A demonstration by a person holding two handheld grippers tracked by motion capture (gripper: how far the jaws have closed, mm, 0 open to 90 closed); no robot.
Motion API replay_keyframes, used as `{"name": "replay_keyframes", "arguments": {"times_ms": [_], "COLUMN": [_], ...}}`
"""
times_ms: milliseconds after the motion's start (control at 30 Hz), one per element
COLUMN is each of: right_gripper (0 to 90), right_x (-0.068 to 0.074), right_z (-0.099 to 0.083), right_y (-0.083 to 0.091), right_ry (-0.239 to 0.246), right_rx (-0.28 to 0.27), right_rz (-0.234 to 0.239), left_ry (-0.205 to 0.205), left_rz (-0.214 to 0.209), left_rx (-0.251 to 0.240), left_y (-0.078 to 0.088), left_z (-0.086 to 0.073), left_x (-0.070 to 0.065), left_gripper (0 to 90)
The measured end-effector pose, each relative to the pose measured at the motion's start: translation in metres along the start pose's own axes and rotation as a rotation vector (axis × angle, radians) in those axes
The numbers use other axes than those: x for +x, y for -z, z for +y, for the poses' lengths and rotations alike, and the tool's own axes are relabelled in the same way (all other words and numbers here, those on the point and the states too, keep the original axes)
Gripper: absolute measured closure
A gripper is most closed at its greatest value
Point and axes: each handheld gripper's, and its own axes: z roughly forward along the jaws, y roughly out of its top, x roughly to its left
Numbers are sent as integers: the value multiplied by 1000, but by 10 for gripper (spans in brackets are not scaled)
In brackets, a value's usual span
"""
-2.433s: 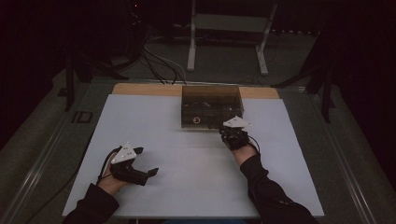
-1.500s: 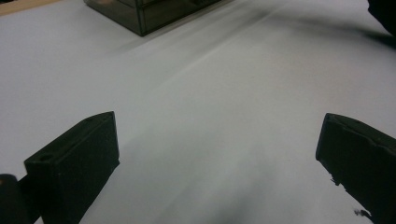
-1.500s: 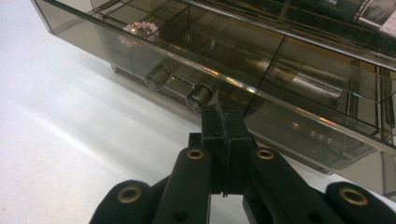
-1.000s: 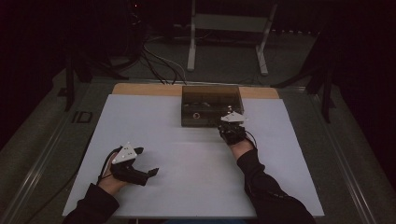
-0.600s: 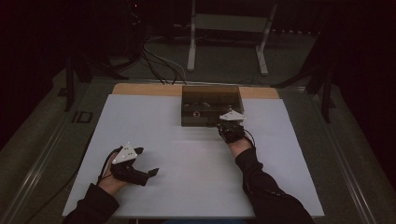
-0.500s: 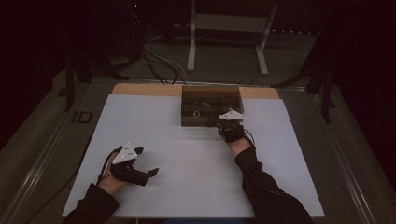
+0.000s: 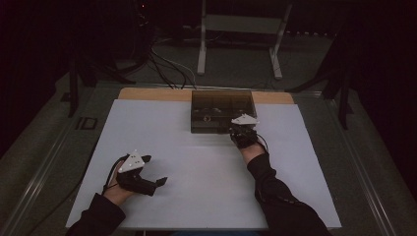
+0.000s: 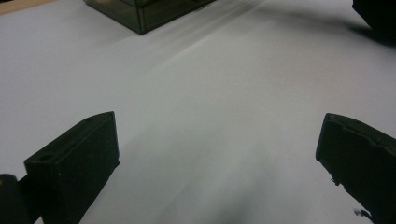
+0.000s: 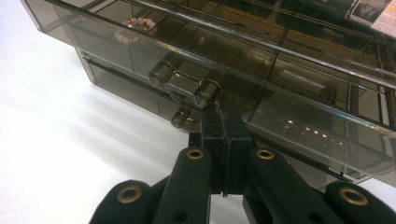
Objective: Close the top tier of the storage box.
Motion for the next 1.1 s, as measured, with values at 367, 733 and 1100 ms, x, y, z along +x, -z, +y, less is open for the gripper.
{"name": "replay_keyframes", "arguments": {"times_ms": [367, 733, 1100], "right_gripper": [900, 900, 900], "right_x": [-2, -3, -8], "right_z": [4, 7, 11], "right_y": [-5, -10, -16], "right_ry": [-6, -8, -19], "right_rx": [2, -1, 6], "right_rz": [-9, -19, -21], "left_ry": [-2, -3, -5], "left_rz": [2, -1, 0], "left_rx": [1, 9, 10], "left_y": [0, -1, -2], "left_z": [0, -1, -1], "left_x": [0, -1, -1], "left_gripper": [10, 10, 10]}}
